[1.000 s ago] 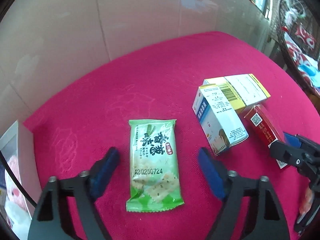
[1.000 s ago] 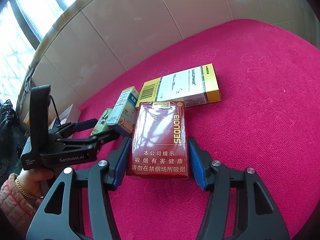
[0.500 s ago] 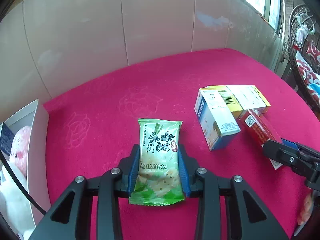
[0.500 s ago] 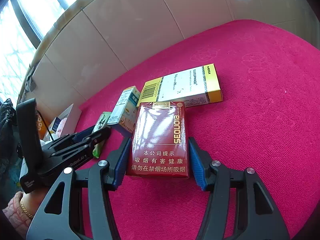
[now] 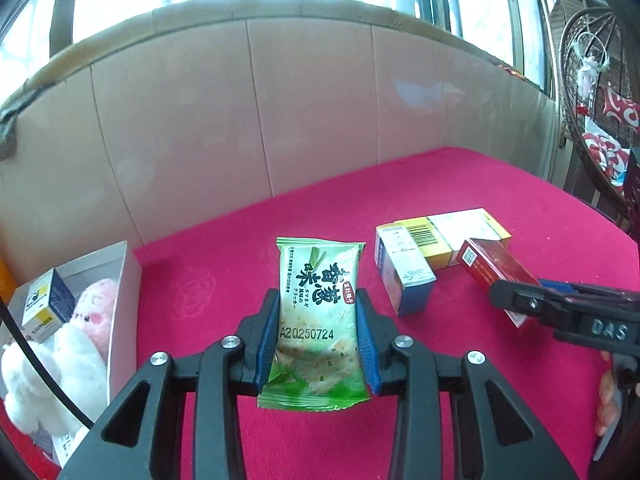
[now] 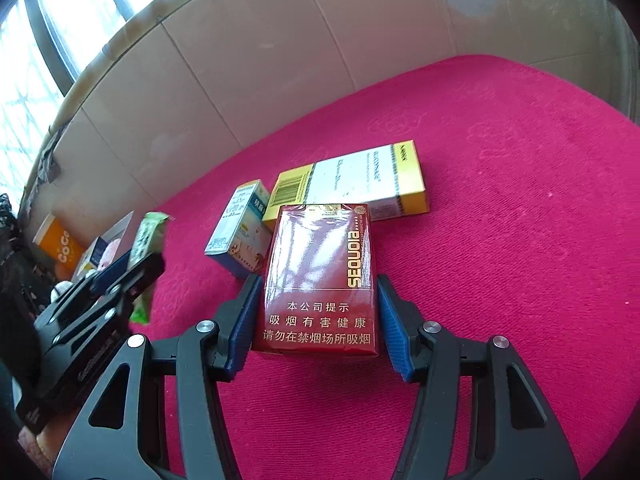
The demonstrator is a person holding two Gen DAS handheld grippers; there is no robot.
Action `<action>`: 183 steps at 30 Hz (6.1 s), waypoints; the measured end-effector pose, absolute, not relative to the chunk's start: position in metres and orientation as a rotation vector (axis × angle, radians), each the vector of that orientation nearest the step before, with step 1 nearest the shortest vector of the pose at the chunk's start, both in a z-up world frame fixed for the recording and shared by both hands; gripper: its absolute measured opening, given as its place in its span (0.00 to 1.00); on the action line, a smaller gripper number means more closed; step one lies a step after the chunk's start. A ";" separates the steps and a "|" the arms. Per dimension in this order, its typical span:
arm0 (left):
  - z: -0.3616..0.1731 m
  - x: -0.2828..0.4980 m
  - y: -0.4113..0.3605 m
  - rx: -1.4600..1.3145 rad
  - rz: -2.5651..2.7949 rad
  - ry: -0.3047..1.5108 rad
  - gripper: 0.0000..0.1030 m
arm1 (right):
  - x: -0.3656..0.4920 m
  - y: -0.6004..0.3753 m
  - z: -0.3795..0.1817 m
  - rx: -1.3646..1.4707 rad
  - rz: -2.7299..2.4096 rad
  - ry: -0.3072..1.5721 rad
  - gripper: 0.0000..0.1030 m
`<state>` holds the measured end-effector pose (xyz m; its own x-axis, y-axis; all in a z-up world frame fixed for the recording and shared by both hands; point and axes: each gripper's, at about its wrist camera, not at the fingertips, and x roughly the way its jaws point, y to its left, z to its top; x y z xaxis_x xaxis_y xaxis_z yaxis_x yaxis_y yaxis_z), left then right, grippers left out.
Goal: Organize objects
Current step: 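Lift and carry cracker packet and cigarette pack over the white tray with both tools, then lower cracker packet and cigarette pack into the tray and open both grippers, then move right tool toward the yellow-white medicine boxes on the carpet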
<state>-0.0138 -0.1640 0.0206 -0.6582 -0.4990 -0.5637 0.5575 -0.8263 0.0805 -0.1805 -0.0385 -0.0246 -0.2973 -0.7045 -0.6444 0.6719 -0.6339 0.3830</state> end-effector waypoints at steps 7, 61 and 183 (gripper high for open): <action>0.018 -0.010 -0.153 0.732 -2.460 0.116 0.35 | -0.160 -0.034 -0.007 0.896 -2.161 0.003 0.54; 0.085 0.156 -0.255 0.213 -2.220 0.360 0.35 | -0.050 -0.114 0.052 0.558 -2.145 0.306 0.54; 0.013 0.018 -0.153 0.907 -2.714 0.537 1.00 | -0.333 -0.128 -0.023 1.188 -1.773 -0.047 0.84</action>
